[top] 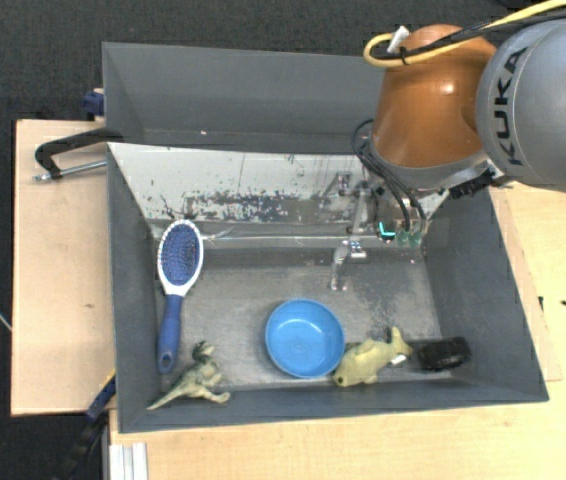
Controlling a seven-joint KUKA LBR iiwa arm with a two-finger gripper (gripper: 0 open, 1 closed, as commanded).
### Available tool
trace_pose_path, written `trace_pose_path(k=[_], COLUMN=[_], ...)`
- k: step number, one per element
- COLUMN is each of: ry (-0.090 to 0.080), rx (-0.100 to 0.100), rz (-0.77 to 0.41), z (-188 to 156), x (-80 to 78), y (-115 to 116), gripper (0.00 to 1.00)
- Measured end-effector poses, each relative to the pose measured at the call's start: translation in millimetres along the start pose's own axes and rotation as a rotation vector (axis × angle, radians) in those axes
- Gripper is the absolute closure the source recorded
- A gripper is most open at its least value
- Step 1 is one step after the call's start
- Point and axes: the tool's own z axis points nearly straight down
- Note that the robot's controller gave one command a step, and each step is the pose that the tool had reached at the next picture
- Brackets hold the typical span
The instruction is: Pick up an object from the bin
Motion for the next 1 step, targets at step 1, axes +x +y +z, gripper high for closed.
trace_pose_path(k=[1], ry=[-0.013], rx=[-0.001], rz=[-0.164], z=[126.4], x=[21.2], y=[9.3], gripper=[0.00])
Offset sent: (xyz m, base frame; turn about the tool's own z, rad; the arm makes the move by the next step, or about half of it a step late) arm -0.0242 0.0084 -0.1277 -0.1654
